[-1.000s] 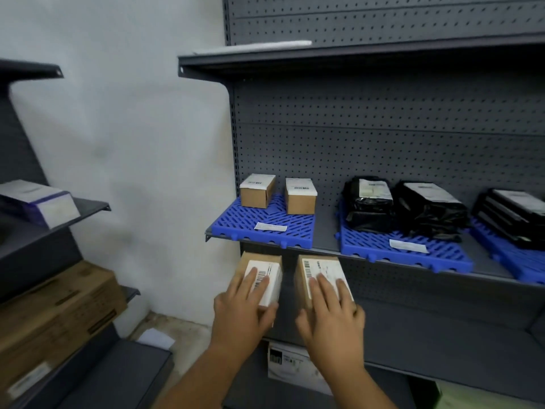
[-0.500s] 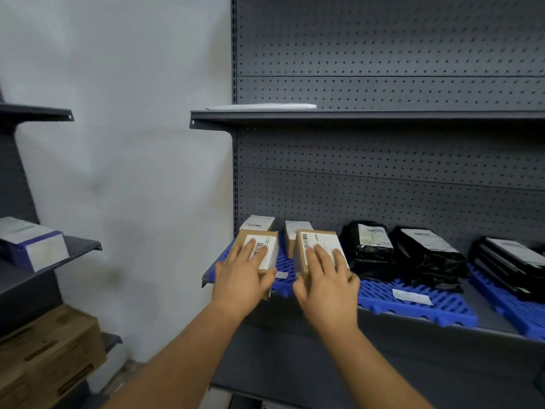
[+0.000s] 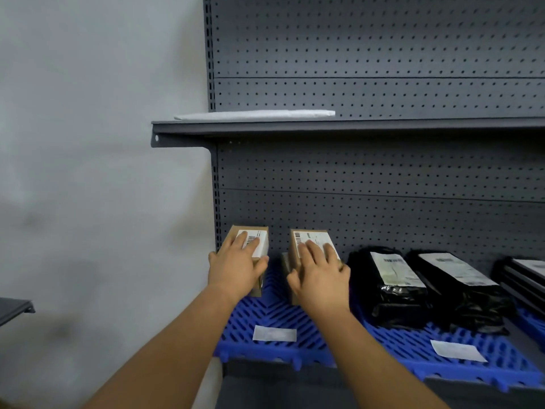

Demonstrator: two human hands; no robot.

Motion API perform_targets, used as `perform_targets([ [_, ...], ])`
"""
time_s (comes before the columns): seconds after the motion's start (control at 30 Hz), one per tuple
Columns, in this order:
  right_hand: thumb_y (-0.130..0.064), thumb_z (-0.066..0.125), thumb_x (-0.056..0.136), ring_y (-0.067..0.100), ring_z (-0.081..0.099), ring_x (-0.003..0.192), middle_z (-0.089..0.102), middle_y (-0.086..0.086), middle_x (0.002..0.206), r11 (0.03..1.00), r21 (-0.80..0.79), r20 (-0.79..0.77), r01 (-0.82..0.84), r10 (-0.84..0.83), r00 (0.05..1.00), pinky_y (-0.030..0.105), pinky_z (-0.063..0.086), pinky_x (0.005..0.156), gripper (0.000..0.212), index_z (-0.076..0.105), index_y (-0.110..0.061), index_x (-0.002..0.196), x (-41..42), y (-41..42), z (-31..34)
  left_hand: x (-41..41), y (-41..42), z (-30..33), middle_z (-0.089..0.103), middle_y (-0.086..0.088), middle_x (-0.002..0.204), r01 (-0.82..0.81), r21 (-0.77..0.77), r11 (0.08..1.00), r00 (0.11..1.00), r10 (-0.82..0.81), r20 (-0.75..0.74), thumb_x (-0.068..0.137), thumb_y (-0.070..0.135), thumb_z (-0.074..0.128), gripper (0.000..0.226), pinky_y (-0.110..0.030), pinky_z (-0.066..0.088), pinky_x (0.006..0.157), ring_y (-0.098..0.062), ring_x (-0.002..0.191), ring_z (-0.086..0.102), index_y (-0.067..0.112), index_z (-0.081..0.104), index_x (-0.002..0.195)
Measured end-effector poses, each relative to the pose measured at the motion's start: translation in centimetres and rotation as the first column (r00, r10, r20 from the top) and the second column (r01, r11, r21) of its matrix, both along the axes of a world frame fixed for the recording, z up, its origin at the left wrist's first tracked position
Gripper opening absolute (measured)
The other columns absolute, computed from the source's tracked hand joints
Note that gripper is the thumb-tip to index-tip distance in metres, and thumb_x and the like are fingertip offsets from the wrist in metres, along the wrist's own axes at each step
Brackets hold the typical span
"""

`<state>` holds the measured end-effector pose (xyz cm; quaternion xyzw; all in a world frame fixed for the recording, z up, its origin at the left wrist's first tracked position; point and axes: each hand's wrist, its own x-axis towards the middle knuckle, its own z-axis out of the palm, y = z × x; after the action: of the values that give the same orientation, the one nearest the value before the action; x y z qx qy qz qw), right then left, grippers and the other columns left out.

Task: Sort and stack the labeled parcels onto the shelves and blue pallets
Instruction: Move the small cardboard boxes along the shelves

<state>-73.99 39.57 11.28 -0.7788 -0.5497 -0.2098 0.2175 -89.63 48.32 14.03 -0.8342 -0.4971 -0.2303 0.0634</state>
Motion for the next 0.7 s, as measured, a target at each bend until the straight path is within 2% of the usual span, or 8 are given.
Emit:
perform_targets([
  [0.17, -0.05, 0.037, 0.094, 0.025, 0.01, 0.145, 0.019, -0.008, 0.158, 0.998, -0.055, -0.017, -0.001, 0.0, 1.0, 0.051, 0.03, 0.102, 0.062, 0.023, -0.026, 0.15, 1.7, 3.9, 1.3, 2.5, 4.6, 0.6, 0.024, 0.004, 0.158, 0.006, -0.014, 1.0, 1.0, -0.007, -0.018, 0.095, 0.055, 0.035, 0.056, -0.051, 0.033, 0.104, -0.02, 0.144, 0.016, 0.033, 0.033, 0.147],
  [0.33, -0.053, 0.036, 0.094, 0.026, 0.011, 0.145, 0.019, -0.005, 0.158, 0.998, -0.067, -0.022, -0.02, 0.018, 1.0, 0.053, 0.028, 0.104, 0.062, 0.024, -0.027, 0.149, 3.1, 6.4, 1.0, 4.3, 7.4, 0.2, 0.021, 0.001, 0.159, 0.01, -0.04, 0.999, 1.0, -0.011, -0.003, 0.093, 0.064, 0.033, 0.063, -0.055, 0.03, 0.107, -0.022, 0.144, 0.015, 0.034, 0.03, 0.148],
  [0.43, -0.062, 0.034, 0.091, 0.026, 0.002, 0.148, 0.011, -0.005, 0.16, 0.995, -0.082, -0.078, -0.062, 0.055, 0.995, 0.058, 0.015, 0.112, 0.068, 0.02, -0.031, 0.15, 3.7, 6.8, 0.6, 4.7, 8.0, -0.1, 0.012, 0.003, 0.161, -0.009, -0.059, 0.998, 1.0, 0.008, -0.012, 0.088, 0.074, 0.027, 0.073, -0.058, 0.018, 0.112, -0.022, 0.146, 0.008, 0.037, 0.019, 0.151],
  [0.53, -0.069, 0.03, 0.089, 0.025, -0.002, 0.148, 0.008, -0.005, 0.161, 0.996, -0.055, -0.072, -0.071, 0.067, 0.995, 0.06, 0.002, 0.116, 0.072, 0.021, -0.033, 0.15, 4.3, 6.6, 0.7, 4.8, 8.0, 0.0, 0.01, 0.003, 0.162, -0.002, -0.015, 1.0, 1.0, 0.001, -0.024, 0.089, 0.074, 0.023, 0.073, -0.06, 0.008, 0.114, -0.02, 0.147, 0.004, 0.038, 0.016, 0.151],
  [0.7, -0.072, 0.024, 0.086, 0.024, -0.001, 0.148, 0.012, -0.004, 0.161, 0.997, -0.008, -0.028, -0.083, 0.083, 0.996, 0.057, 0.001, 0.117, 0.075, 0.026, -0.032, 0.149, 5.2, 5.3, 1.4, 4.4, 6.7, 0.2, 0.006, 0.005, 0.162, 0.083, 0.026, 0.996, 0.996, -0.082, -0.032, 0.09, 0.072, 0.022, 0.07, -0.057, -0.003, 0.116, -0.017, 0.148, -0.001, 0.04, 0.012, 0.152],
])
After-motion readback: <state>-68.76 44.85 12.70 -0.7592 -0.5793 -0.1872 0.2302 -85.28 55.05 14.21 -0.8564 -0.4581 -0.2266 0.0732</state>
